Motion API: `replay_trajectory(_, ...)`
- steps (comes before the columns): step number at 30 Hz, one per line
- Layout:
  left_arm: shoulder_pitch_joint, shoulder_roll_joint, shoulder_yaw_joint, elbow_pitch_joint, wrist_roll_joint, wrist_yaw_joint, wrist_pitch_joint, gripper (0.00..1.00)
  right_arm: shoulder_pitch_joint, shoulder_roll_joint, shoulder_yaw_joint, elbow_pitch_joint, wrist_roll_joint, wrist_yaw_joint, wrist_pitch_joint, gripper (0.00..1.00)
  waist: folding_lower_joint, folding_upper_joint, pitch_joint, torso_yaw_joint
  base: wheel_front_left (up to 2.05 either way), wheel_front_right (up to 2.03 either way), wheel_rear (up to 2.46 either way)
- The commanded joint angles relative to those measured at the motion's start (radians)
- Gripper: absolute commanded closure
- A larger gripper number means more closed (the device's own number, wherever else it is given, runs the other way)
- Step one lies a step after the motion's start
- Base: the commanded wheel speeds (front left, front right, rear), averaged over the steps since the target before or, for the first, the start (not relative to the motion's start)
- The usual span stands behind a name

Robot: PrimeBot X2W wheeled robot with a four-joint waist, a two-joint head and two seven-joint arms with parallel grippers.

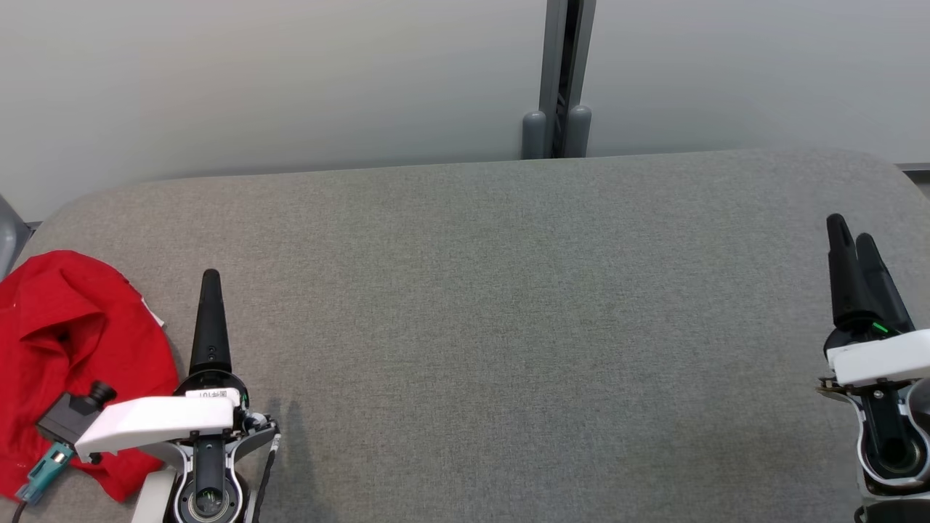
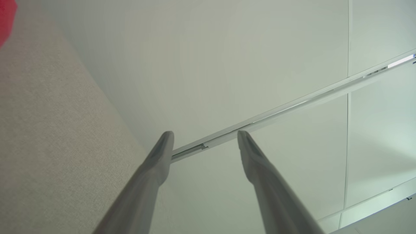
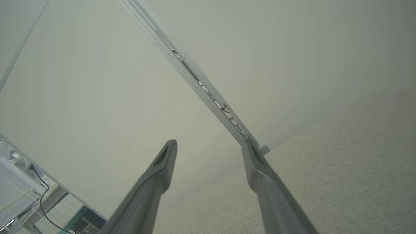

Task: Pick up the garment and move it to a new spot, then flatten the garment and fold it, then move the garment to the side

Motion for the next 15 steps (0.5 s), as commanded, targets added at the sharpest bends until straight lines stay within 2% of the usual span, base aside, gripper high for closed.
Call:
replay_trajectory(1, -0.009, 0.004, 0.011, -0.035, 0.038, 0.000, -0.006, 0.00, -0.029, -0.021, 0.024, -0.037, -0.059, 0.000, -0.018, 0.00, 0.0000, 0.0000, 0.002, 0.003, 0.00, 0.00, 0.00)
replay_trajectory(9, 0.011, 0.005, 0.008, -0.097, 0.137, 0.004, -0.019, 0.00, -0.014, -0.006, 0.069, -0.091, -0.193, 0.000, -0.057, 0.00, 0.0000, 0.0000, 0.008, 0.013, 0.00, 0.00, 0.00)
replay_trajectory(15, 0.031, 0.005, -0.039, -0.155, 0.337, 0.022, -0.029, 0.00, -0.004, 0.011, 0.099, -0.135, -0.284, 0.000, -0.087, 0.00, 0.0000, 0.0000, 0.013, 0.017, 0.00, 0.00, 0.00)
